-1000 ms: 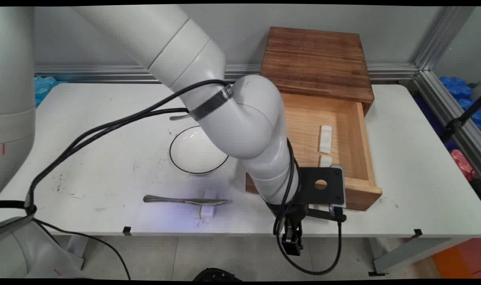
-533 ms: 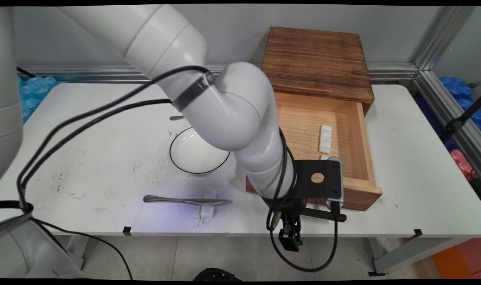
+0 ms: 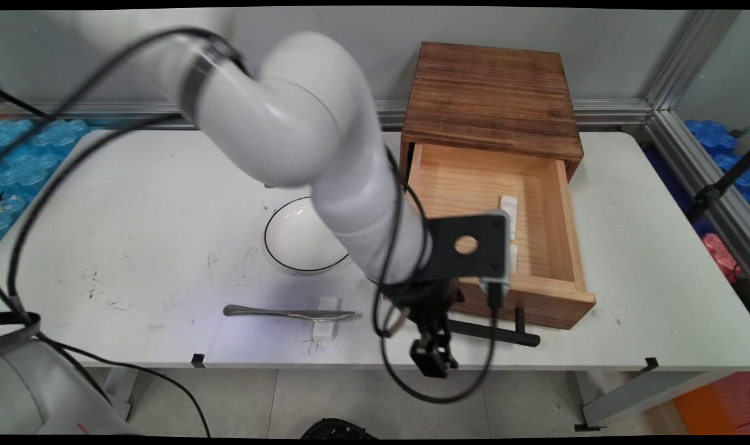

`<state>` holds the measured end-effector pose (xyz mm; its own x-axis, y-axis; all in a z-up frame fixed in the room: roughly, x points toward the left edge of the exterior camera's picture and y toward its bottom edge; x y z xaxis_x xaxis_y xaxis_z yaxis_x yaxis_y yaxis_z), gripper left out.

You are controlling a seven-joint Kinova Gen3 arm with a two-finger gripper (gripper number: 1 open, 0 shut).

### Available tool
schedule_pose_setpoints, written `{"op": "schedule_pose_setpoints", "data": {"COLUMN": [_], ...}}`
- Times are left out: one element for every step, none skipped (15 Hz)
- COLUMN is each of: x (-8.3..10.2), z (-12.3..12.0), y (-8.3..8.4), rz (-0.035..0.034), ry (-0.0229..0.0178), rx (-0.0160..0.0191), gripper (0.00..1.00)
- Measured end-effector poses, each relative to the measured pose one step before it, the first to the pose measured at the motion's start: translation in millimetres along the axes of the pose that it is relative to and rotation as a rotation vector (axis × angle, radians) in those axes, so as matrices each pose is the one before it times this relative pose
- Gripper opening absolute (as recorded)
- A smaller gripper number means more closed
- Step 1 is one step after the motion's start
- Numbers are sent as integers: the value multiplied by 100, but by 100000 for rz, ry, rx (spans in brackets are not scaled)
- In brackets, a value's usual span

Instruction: Pick up the knife from the right of the white plate

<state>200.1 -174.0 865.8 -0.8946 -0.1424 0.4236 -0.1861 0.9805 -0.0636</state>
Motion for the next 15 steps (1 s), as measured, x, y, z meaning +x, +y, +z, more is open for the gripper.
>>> {"op": "schedule_pose_setpoints", "data": {"x": [-612,-913,-858,-1083,-1053,-747,-1132,-709,-1096,-1248,-1310,-1148,-709,-1111,-1252], "z": [-855,-1044,-852,-893,-732,-465,-664,-424,-580,-636,-576,-450,-281,-384,-406], "y": [-100,-176,-206,-265,-262,-201,-306,-201,-298,-368,-373,-326,-212,-292,-330], "rz": [-344,-244,-226,-267,-189,-200,-412,-288,-540,-611,-530,-394,-193,-287,-294], "ry": [431,253,170,35,-155,-105,-120,-102,-136,-67,-200,-168,-77,-275,-219], "rx": [-281,-300,-260,-248,-152,-129,-210,-123,-266,-323,-423,-433,-258,-470,-503], "gripper": [100,100,100,100,100,100,100,100,100,100,100,100,100,100,100]}}
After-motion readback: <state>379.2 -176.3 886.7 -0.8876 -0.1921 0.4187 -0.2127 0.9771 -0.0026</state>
